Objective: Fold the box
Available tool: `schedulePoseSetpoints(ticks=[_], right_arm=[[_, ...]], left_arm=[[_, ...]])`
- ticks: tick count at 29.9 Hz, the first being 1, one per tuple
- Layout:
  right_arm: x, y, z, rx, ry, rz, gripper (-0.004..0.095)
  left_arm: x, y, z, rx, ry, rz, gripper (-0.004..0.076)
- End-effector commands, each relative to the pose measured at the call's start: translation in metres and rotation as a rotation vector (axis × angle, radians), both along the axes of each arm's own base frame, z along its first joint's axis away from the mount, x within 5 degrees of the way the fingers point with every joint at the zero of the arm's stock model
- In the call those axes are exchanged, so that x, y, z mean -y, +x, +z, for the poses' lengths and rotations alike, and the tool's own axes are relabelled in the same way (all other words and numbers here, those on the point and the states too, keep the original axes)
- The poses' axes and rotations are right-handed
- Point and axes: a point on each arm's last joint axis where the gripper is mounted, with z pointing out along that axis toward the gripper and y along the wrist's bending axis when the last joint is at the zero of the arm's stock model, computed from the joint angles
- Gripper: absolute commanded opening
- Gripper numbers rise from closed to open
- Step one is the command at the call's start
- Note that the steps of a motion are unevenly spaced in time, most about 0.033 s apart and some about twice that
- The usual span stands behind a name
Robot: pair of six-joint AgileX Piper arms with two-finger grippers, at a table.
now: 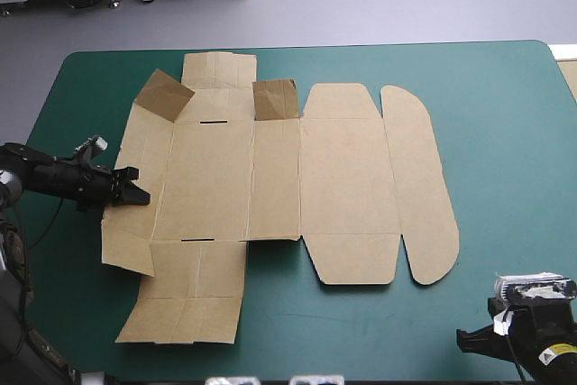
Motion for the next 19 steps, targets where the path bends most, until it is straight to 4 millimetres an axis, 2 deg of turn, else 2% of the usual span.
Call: schedulePoseSetpoints(ticks=[1, 6, 12, 19], right_arm=[[0.000, 0.004, 0.010, 0.065, -0.003, -0.004, -0.0013], [0.000, 0.004, 0.010, 0.065, -0.003, -0.004, -0.0013], [0.000, 0.004, 0.010, 0.065, -0.003, -0.004, -0.0013], [0.000, 0.004, 0.010, 0.065, -0.003, -0.004, -0.0013]], left_arm=[[0.014, 0.004, 0.039, 0.079, -0.005, -0.112, -0.0009], [0.036, 0.012, 0.083, 0.190, 0.299, -0.335, -0.0009], [0.088, 0.021, 0.138, 0.417, 0.540, -0.594, -0.0009], [0.146, 0.026, 0.188, 0.675, 0.818, -0.749, -0.0009]])
